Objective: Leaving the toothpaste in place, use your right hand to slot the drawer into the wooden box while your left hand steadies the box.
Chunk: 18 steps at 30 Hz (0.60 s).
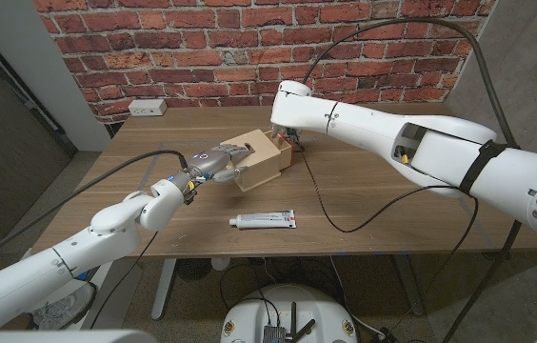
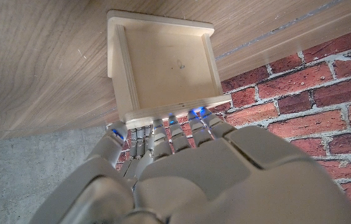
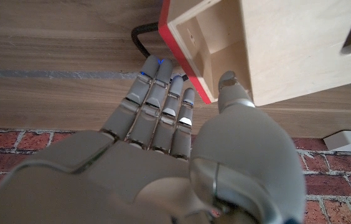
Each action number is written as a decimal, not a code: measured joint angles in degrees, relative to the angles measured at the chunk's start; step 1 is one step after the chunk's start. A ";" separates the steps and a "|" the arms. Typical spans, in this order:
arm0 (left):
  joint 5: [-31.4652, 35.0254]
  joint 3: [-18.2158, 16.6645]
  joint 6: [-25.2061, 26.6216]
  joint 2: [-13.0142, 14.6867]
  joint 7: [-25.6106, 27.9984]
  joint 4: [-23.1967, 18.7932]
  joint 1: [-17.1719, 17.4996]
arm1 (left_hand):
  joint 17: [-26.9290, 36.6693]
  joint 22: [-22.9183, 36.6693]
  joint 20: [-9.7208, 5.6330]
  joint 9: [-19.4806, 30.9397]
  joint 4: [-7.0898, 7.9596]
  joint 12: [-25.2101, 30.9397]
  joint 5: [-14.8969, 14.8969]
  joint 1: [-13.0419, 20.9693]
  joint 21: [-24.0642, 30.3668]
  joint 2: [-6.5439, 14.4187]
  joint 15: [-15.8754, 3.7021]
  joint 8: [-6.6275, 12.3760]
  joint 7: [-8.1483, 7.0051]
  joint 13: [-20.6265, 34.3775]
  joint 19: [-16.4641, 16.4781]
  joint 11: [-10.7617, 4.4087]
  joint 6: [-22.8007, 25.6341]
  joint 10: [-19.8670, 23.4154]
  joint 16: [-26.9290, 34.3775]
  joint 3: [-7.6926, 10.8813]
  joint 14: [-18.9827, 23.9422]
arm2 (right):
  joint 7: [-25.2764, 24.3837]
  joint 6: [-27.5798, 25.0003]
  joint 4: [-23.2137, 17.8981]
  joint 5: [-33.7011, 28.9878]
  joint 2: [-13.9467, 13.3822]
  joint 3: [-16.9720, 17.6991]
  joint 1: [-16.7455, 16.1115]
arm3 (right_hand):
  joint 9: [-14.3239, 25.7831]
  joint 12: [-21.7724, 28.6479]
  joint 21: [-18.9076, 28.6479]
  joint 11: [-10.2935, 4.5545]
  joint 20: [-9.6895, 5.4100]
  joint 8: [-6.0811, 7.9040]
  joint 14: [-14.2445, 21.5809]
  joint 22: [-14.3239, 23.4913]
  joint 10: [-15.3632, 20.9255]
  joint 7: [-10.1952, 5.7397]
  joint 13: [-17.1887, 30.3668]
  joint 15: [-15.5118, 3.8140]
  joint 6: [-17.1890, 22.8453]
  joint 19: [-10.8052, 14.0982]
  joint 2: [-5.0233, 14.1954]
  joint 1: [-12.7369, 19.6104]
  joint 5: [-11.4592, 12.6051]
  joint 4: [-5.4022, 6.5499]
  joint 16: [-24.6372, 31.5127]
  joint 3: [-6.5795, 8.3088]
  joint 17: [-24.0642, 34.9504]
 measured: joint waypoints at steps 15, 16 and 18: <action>0.19 0.00 0.44 0.04 0.03 -0.35 0.17 | -0.02 0.00 0.00 -0.05 -0.25 -0.07 0.00 0.00 0.00 0.00 0.00 0.07 0.03 0.29 0.00 0.16 -0.03 0.15 0.00 0.25 0.00 | 1.01 0.26 -5.35 2.54 -4.05 2.66 -0.23 | -0.64 0.00 -2.46 1.82 3.46 -0.43 -10.16 -0.40 -7.95 -0.22 -2.67 5.57 -5.84 -2.47 -0.13 -1.14 -0.95 -0.03 -3.66 -1.12 -1.53; 0.21 -0.02 0.53 0.05 0.05 -0.43 0.24 | -0.02 0.00 0.00 -0.05 -0.25 -0.08 0.00 0.00 0.00 0.00 0.00 0.07 0.03 0.29 0.00 0.16 -0.04 0.15 0.00 0.25 0.00 | 1.01 0.40 -6.03 2.79 -4.60 2.97 -0.42 | -0.64 0.00 -2.86 1.60 3.48 -0.43 -10.75 -0.50 -8.17 -0.43 -2.90 5.50 -6.05 -3.08 0.13 -1.39 -0.95 0.15 -3.95 -1.29 -1.58; 0.23 -0.04 0.66 0.07 0.07 -0.58 0.35 | -0.02 0.00 0.00 -0.05 -0.25 -0.09 0.00 0.00 0.00 0.00 0.00 0.07 0.05 0.29 0.00 0.16 -0.05 0.15 0.00 0.25 0.00 | 1.01 0.67 -7.01 3.07 -5.37 3.47 -0.69 | -0.64 0.00 -3.55 1.46 3.61 -0.43 -11.81 -0.54 -8.31 -0.63 -3.25 5.41 -6.25 -4.30 0.32 -1.59 -0.95 0.15 -4.18 -1.29 -1.80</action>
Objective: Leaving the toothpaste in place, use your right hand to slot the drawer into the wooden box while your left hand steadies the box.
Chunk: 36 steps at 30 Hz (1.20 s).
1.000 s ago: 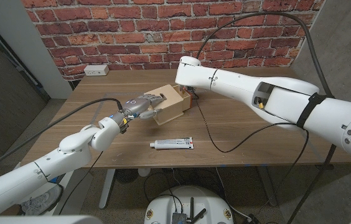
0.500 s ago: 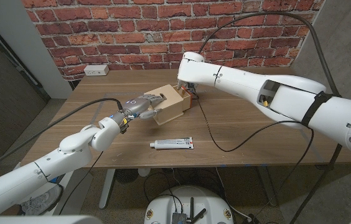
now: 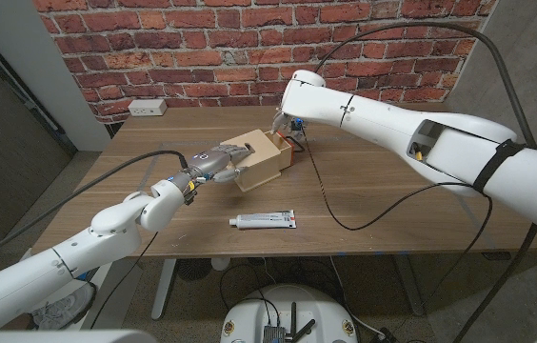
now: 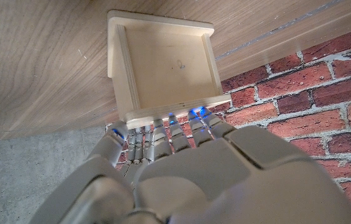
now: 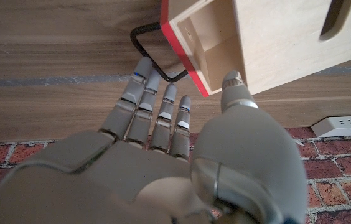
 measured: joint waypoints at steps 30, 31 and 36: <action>1.63 -0.97 3.07 0.76 0.15 -3.11 1.60 | 0.05 0.00 0.00 0.01 0.01 -0.01 0.00 0.00 0.00 0.00 -0.21 0.00 0.18 0.15 0.00 0.00 -0.17 0.00 0.00 -0.01 -0.22 | -1.66 16.05 -12.11 1.03 -14.27 11.39 -12.26 | 0.01 0.45 -6.43 -2.92 -5.60 0.45 -8.79 0.01 -5.17 -3.74 -4.85 -5.35 -3.75 -7.47 5.42 -13.31 -0.63 6.66 -0.32 -3.30 -2.97; 1.68 -1.01 3.13 0.79 0.17 -3.17 1.65 | 0.05 0.00 0.00 0.02 0.01 -0.01 0.00 0.00 0.00 0.00 -0.21 0.01 0.18 0.14 0.00 0.00 -0.17 0.00 0.00 -0.01 -0.21 | -1.81 16.89 -12.21 0.87 -14.49 11.70 -12.70 | 0.02 0.57 -6.66 -2.93 -5.61 0.45 -8.92 0.01 -5.17 -3.74 -5.05 -5.48 -3.75 -7.47 5.72 -14.00 -0.61 6.91 -0.32 -3.51 -3.10; 1.97 -1.19 3.35 0.88 0.48 -3.35 1.77 | 0.05 0.00 0.00 0.02 0.01 0.01 0.00 0.00 0.00 0.00 -0.01 0.00 0.19 0.10 0.00 0.02 -0.17 -0.61 0.00 -0.01 -0.42 | -2.84 22.25 -12.58 -0.08 -15.95 14.26 -16.32 | 0.02 0.89 -6.87 -3.32 -6.14 0.67 -8.97 0.02 -4.50 -4.21 -5.39 -5.53 -3.28 -6.93 6.59 -15.49 -0.39 7.95 -0.32 -3.61 -3.50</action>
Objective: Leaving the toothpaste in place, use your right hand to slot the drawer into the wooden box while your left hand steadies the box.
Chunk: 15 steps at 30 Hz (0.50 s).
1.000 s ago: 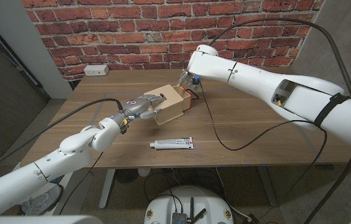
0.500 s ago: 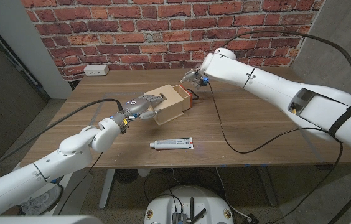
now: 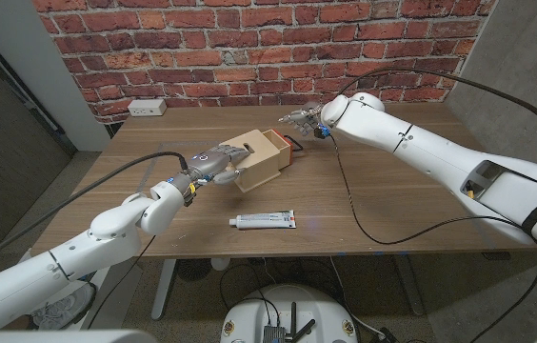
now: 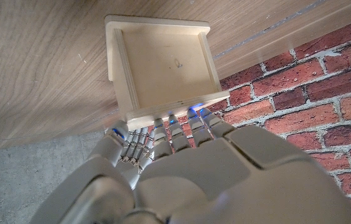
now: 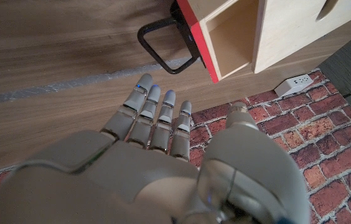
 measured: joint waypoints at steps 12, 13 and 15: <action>0.50 -0.15 0.00 0.00 0.47 0.00 -0.05 | 0.00 0.00 0.00 0.00 -0.17 0.00 0.00 0.00 0.00 0.00 0.00 -0.02 0.20 0.00 0.00 0.43 0.18 -0.44 0.00 -0.17 -0.62 | -1.69 11.41 0.91 -1.37 -1.60 5.35 -7.13 | -0.28 -0.06 -0.69 -1.60 -1.54 0.00 -0.90 -0.26 -1.20 -0.06 -1.22 -1.33 0.06 0.71 0.31 -3.61 0.44 1.43 -0.01 -0.61 -1.31; 0.50 -0.16 0.01 0.00 0.48 -0.02 -0.05 | 0.00 0.00 0.00 0.00 -0.17 0.00 0.00 0.00 0.00 0.00 0.00 -0.02 0.20 0.00 0.00 0.52 0.18 -0.52 0.00 -0.17 -0.62 | -1.81 12.67 0.92 -1.37 -1.61 5.37 -7.16 | -0.28 -0.06 -0.89 -1.79 -1.54 0.00 -1.11 -0.28 -1.15 -0.06 -1.31 -1.55 0.06 0.71 0.31 -3.61 0.44 1.49 -0.19 -0.68 -1.52; 0.60 -0.19 0.07 0.00 0.48 -0.10 -0.03 | 0.00 0.00 0.00 0.00 -0.17 -0.24 0.00 0.00 0.00 0.00 -0.22 -0.02 0.21 0.00 0.00 0.43 0.18 -1.00 0.00 -0.17 -0.84 | -1.99 14.52 1.48 -1.40 -1.69 6.36 -8.39 | -0.28 -0.06 -0.89 -2.01 -1.54 0.00 -1.20 -0.28 -1.18 -0.06 -1.56 -1.63 0.06 0.71 0.30 -4.21 0.44 1.86 -0.19 -0.64 -1.71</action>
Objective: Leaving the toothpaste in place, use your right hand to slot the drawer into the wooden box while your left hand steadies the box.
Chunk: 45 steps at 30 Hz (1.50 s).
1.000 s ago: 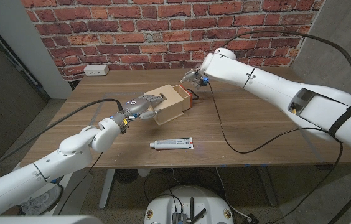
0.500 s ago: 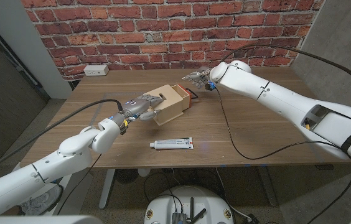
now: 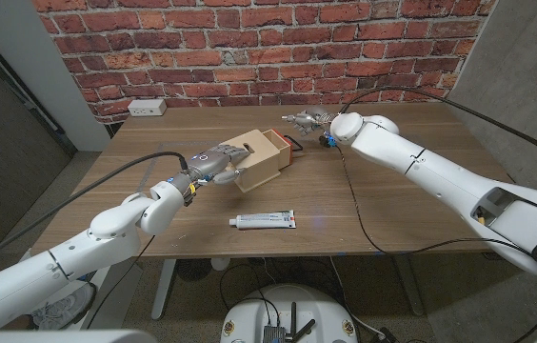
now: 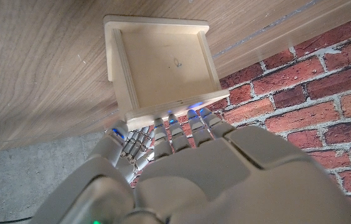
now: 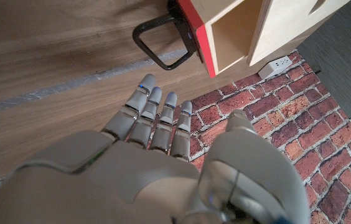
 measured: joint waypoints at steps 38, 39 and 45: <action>0.30 0.50 0.39 -0.51 -0.59 0.12 -0.34 | -0.02 0.00 0.00 0.04 0.01 -0.16 0.00 0.00 0.00 0.00 0.12 -0.14 0.05 -0.24 0.00 0.01 -0.08 -0.59 0.00 0.01 -0.70 | 2.50 26.42 9.37 5.72 3.30 9.90 -11.39 | -0.25 -0.17 -3.33 0.77 -0.38 -0.67 1.54 0.02 -1.10 7.40 -4.80 0.31 -6.76 0.84 -0.53 -8.98 1.68 4.03 0.26 -2.09 -4.58; 0.30 0.50 0.39 -0.51 -0.59 0.12 -0.34 | -0.02 0.00 0.00 0.04 0.01 -0.16 0.00 0.00 0.00 0.00 0.12 -0.14 0.05 -0.24 0.00 0.01 -0.09 -0.59 0.00 0.01 -0.70 | 2.83 26.76 9.63 5.87 3.45 9.90 -11.39 | -0.25 -0.17 -3.33 0.77 -0.38 -0.67 1.54 0.02 -1.10 7.40 -4.80 0.31 -6.76 0.84 -0.52 -8.98 1.68 4.03 0.26 -2.09 -4.64; 0.28 0.60 0.26 -0.61 -0.71 0.31 -0.56 | -0.02 0.00 0.00 0.04 0.01 -0.15 0.00 0.00 0.00 0.00 0.12 -0.14 0.06 -0.23 0.00 0.01 -0.10 -0.59 0.00 0.00 -0.70 | 4.48 28.53 10.76 6.51 4.08 9.91 -11.32 | -0.25 -0.17 -3.77 0.77 -0.38 -0.67 1.54 0.03 -1.10 7.61 -5.05 0.31 -6.97 0.84 -0.30 -9.20 1.68 4.24 0.26 -1.88 -4.91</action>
